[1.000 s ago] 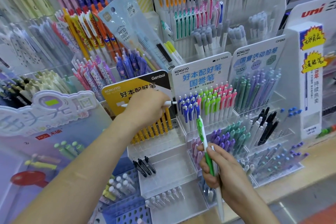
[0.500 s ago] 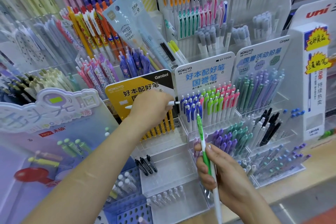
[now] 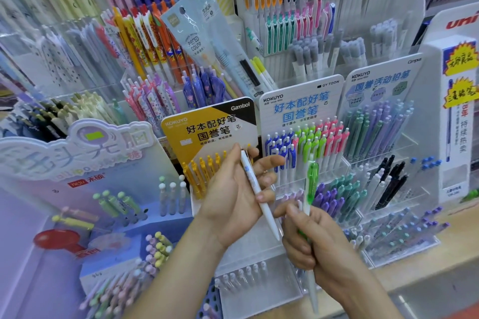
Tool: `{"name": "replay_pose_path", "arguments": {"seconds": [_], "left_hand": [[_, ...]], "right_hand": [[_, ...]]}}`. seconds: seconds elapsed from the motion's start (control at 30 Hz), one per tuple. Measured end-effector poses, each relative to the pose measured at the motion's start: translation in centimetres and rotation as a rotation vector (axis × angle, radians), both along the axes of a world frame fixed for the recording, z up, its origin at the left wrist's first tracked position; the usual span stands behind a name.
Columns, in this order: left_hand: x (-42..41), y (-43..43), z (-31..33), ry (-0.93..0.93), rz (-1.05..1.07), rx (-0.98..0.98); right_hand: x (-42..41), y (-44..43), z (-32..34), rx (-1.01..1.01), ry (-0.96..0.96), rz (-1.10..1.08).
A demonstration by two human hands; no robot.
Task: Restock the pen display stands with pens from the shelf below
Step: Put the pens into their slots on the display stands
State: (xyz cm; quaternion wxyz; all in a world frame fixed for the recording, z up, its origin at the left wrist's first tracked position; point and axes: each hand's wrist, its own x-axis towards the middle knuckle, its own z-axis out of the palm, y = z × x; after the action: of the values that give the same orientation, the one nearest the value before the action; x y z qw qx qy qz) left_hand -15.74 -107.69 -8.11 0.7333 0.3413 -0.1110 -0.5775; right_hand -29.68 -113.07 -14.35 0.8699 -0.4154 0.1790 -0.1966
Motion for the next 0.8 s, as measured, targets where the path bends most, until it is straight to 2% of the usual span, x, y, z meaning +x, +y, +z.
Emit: {"name": "replay_pose_path", "arguments": {"seconds": [0.33, 0.5, 0.57, 0.7, 0.8], "left_hand": [[-0.1, 0.9, 0.0, -0.028, 0.038, -0.072], [0.6, 1.6, -0.5, -0.396, 0.167, -0.011], [0.8, 2.1, -0.5, -0.461, 0.183, -0.009], [0.5, 2.6, 0.1, -0.438, 0.183, -0.091], [0.1, 2.4, 0.6, -0.339, 0.162, -0.163]], "right_hand": [[-0.1, 1.4, 0.0, -0.059, 0.132, 0.057], [-0.5, 1.9, -0.1, -0.093, 0.178, -0.051], [-0.7, 2.0, 0.0, -0.128, 0.194, -0.089], [-1.6, 2.3, 0.8, -0.195, 0.209, -0.151], [-3.1, 2.5, 1.2, -0.257, 0.235, -0.231]]}}
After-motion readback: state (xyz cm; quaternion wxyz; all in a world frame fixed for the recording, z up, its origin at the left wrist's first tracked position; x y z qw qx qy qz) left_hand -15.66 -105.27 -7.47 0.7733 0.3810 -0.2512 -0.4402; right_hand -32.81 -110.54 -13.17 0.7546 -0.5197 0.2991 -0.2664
